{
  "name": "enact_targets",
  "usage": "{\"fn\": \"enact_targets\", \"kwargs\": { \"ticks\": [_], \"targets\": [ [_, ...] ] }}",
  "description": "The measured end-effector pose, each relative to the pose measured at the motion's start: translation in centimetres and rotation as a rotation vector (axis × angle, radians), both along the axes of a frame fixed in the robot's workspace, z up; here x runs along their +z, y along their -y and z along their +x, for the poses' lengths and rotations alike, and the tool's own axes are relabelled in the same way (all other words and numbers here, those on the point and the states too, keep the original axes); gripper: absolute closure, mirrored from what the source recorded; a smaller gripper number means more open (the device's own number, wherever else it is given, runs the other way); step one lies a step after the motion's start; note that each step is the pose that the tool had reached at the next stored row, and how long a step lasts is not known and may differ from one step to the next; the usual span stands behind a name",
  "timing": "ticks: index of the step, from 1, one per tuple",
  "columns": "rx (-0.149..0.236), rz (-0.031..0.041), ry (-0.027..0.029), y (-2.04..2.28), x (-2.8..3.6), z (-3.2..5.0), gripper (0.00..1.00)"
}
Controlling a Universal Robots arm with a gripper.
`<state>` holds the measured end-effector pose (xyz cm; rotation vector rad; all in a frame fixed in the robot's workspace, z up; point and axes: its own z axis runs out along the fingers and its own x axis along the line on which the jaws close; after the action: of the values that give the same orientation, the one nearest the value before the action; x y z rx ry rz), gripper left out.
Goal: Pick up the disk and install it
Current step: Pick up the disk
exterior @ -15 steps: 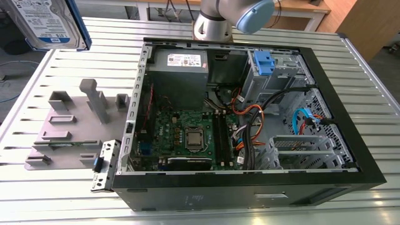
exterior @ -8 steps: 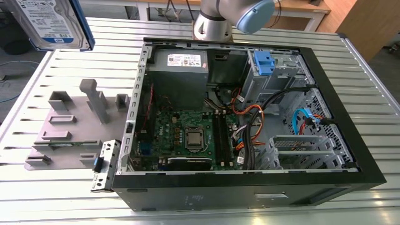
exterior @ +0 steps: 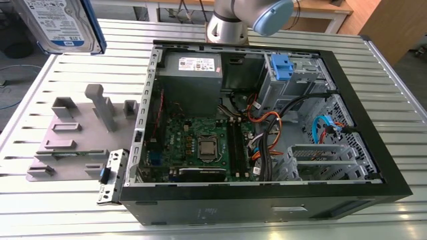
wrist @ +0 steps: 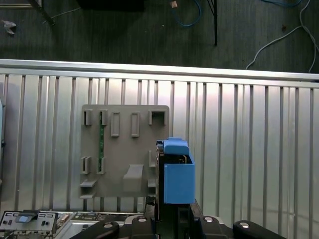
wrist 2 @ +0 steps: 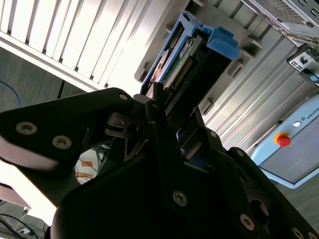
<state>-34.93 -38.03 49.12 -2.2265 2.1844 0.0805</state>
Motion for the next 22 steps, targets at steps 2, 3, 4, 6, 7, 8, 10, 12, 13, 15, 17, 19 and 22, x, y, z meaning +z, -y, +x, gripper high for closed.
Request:
{"fn": "enact_targets", "kwargs": {
  "ticks": [2,3,4,6,7,8,10,12,13,15,17,19,22],
  "targets": [
    [0.0,0.0,0.0001,0.0,0.0,0.22,0.65],
    [0.0,0.0,0.0,0.0,0.0,0.33,0.65],
    [0.0,0.0,0.0,0.0,0.0,0.44,0.65],
    [0.0,0.0,0.0,0.0,0.0,0.64,0.65],
    [0.0,0.0,0.0,0.0,0.0,0.75,0.65],
    [0.0,0.0,0.0,0.0,0.0,0.84,0.65],
    [0.0,0.0001,0.0001,0.0,-0.01,1.03,0.65],
    [0.0,0.0,0.0,0.0,-0.01,1.23,0.65],
    [0.0,0.0,0.0,0.0,-0.01,1.33,0.65],
    [0.0,0.0,0.0,0.0,-0.01,1.55,0.65],
    [0.0,0.0,0.0001,0.0,-0.01,1.75,0.65],
    [0.0,0.0,0.0,0.0,-0.01,1.95,0.65],
    [0.0,0.0,0.0,0.0,-0.01,2.24,0.65]
  ]
}}
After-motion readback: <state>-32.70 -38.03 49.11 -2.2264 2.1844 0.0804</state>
